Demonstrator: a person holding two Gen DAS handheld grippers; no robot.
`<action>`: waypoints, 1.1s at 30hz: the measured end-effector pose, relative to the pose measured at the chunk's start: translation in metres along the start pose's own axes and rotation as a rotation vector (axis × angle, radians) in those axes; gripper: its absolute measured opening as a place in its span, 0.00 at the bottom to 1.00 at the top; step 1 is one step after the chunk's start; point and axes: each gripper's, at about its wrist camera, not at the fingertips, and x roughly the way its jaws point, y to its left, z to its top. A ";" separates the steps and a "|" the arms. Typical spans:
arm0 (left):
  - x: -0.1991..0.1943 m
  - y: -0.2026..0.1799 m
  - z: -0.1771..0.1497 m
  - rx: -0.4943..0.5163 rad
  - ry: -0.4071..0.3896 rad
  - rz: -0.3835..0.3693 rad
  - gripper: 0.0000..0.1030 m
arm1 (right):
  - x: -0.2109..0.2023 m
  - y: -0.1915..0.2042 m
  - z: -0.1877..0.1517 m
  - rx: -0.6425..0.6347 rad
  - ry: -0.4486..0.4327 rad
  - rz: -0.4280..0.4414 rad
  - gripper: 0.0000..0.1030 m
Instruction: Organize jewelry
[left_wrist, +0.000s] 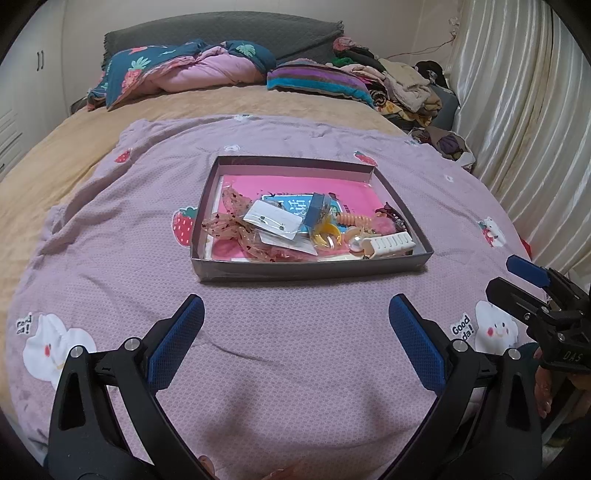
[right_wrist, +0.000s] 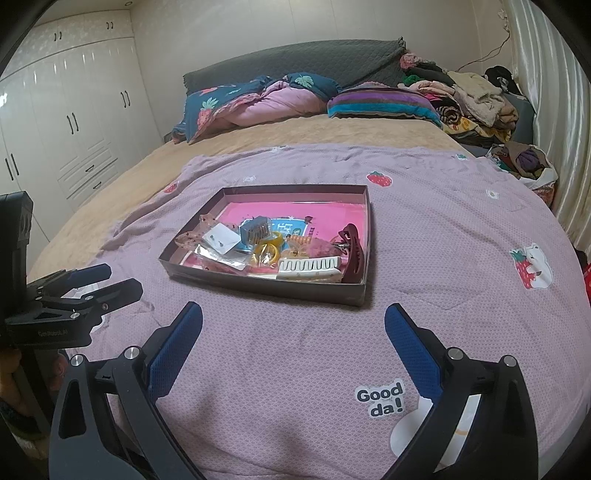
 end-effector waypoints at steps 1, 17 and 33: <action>0.000 0.000 0.000 0.000 -0.001 -0.002 0.91 | 0.000 0.000 0.000 0.001 -0.001 0.000 0.96; -0.003 0.000 -0.001 0.006 -0.005 0.019 0.91 | -0.002 0.000 0.000 -0.004 -0.005 -0.007 0.96; -0.004 0.000 0.000 0.004 -0.005 0.025 0.91 | -0.002 0.001 0.000 -0.004 -0.005 -0.007 0.96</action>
